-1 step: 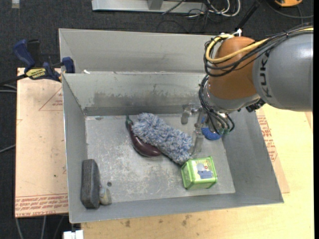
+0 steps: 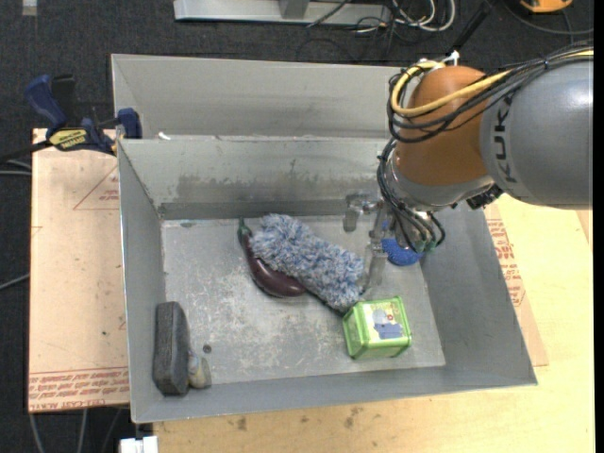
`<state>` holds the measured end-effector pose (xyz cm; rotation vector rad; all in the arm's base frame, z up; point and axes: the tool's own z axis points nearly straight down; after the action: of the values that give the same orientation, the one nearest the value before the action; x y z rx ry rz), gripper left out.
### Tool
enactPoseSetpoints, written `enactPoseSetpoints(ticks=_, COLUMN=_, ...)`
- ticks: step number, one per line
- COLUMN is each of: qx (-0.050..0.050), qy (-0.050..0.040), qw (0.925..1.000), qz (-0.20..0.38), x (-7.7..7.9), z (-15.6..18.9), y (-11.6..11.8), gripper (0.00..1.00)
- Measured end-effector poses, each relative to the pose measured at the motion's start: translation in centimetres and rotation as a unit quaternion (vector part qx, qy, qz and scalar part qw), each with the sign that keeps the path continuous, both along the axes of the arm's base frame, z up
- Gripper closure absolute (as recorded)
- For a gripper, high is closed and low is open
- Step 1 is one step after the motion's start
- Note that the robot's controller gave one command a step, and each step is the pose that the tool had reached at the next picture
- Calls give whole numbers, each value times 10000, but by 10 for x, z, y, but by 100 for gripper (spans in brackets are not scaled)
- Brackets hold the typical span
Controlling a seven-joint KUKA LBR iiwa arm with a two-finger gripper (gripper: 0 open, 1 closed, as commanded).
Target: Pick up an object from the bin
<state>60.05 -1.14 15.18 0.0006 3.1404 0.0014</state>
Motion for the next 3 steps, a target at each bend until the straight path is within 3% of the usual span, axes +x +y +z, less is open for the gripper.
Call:
enactPoseSetpoints(ticks=1, qx=-4, qy=-47, qw=9997, qz=225, x=12, z=-45, y=12, gripper=0)
enactPoseSetpoints(ticks=2, qx=4, qy=13, qw=9998, qz=-212, x=10, z=-81, y=31, gripper=100)
enactPoseSetpoints(ticks=3, qx=3, qy=13, qw=9998, qz=-210, x=10, z=-81, y=31, gripper=100)
